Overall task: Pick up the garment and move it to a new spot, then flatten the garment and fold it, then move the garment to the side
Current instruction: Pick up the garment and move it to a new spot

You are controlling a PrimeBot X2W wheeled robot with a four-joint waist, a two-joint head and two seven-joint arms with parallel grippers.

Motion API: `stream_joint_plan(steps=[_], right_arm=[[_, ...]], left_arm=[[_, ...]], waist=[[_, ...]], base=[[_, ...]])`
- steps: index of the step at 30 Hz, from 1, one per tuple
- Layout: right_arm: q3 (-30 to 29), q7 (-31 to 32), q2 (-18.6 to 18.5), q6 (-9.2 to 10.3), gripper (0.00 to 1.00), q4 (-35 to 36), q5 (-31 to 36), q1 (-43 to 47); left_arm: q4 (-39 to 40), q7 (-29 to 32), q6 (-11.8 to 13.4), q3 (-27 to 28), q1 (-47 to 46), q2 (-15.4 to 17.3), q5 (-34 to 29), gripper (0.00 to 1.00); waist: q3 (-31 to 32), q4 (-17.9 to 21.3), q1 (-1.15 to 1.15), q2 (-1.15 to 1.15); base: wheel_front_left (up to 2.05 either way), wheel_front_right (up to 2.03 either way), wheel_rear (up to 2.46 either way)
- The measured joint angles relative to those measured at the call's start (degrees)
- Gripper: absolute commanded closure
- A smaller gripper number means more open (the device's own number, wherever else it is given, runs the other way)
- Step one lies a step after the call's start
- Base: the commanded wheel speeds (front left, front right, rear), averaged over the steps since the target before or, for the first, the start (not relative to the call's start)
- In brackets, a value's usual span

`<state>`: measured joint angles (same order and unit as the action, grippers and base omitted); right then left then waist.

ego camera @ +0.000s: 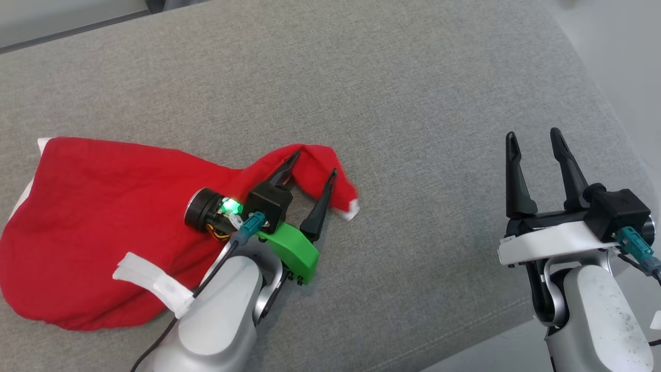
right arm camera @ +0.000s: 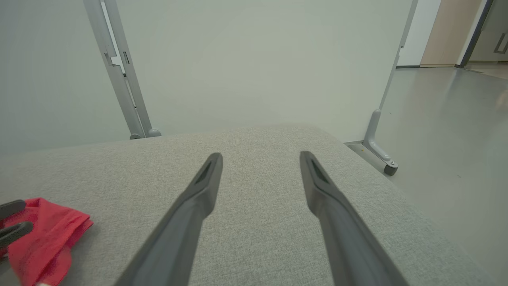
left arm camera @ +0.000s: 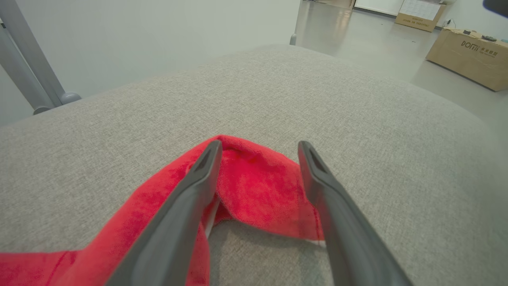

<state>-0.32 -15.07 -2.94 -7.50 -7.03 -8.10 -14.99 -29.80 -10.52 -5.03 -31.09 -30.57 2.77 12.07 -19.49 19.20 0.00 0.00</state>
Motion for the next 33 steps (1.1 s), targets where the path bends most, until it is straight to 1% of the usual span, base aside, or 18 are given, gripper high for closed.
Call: stream_joint_plan(steps=[4,9,14,18,20,22,23,24,29,33], right_arm=[[-0.3,0.0,0.04,0.0,0.0,-0.53,0.71,-0.03],[-0.55,0.0,0.05,0.0,0.0,-0.96,1.3,-0.1],[-0.47,0.0,0.1,0.01,0.0,-1.71,2.12,-0.1],[-0.51,0.0,-0.07,0.0,0.0,-2.23,2.82,-0.04],[-0.67,0.0,-0.2,0.01,0.0,-2.53,2.9,0.15],[-0.77,0.0,-0.43,0.0,0.0,-2.99,3.15,0.31],[-0.77,0.0,-0.43,0.0,0.0,-2.99,3.15,0.31],[-0.87,0.0,-0.65,0.0,0.0,-3.59,3.2,0.41],[-0.87,0.0,-0.68,0.0,0.0,-4.75,3.2,1.0],[-0.45,0.0,-1.1,0.0,0.0,-5.84,3.08,2.23]], left_arm=[[-0.51,-2.02,1.62,0.21,-0.49,-0.01,0.9,0.0],[0.59,-3.5,4.26,4.36,1.59,0.41,4.02,0.0],[4.09,-4.12,7.62,9.85,4.78,3.22,6.35,0.0],[7.55,-4.25,9.89,14.17,7.85,4.82,8.4,0.0],[8.58,-4.25,10.73,15.69,9.22,6.14,8.65,0.0],[9.46,-4.25,11.2,16.77,10.31,7.01,9.05,0.0],[9.46,-4.25,11.2,16.77,10.31,7.01,9.05,0.0],[10.07,-4.26,11.35,17.64,11.22,7.73,9.24,0.0],[11.07,-4.26,11.61,18.75,13.17,9.32,9.43,0.0],[12.6,-4.26,11.76,18.76,15.72,9.5,9.9,0.0]], waist=[[0.09,-1.24,0.0,0.0],[1.12,-4.16,0.0,0.0],[2.78,-8.16,0.0,0.0],[4.01,-11.36,0.0,0.0],[4.6,-12.91,0.0,0.0],[5.21,-14.41,0.0,0.0],[5.21,-14.41,0.0,0.0],[5.83,-15.74,0.0,0.0],[7.66,-17.58,0.0,0.0],[10.27,-18.64,0.0,0.0]], base=[[0.0,0.0,0.0],[0.0,0.0,0.0],[0.0,0.0,0.0],[0.0,0.0,0.0],[0.0,0.0,0.0],[0.0,0.0,0.0],[0.0,0.0,0.0],[0.0,0.0,0.0],[0.0,0.0,0.0],[0.0,0.0,0.0]])
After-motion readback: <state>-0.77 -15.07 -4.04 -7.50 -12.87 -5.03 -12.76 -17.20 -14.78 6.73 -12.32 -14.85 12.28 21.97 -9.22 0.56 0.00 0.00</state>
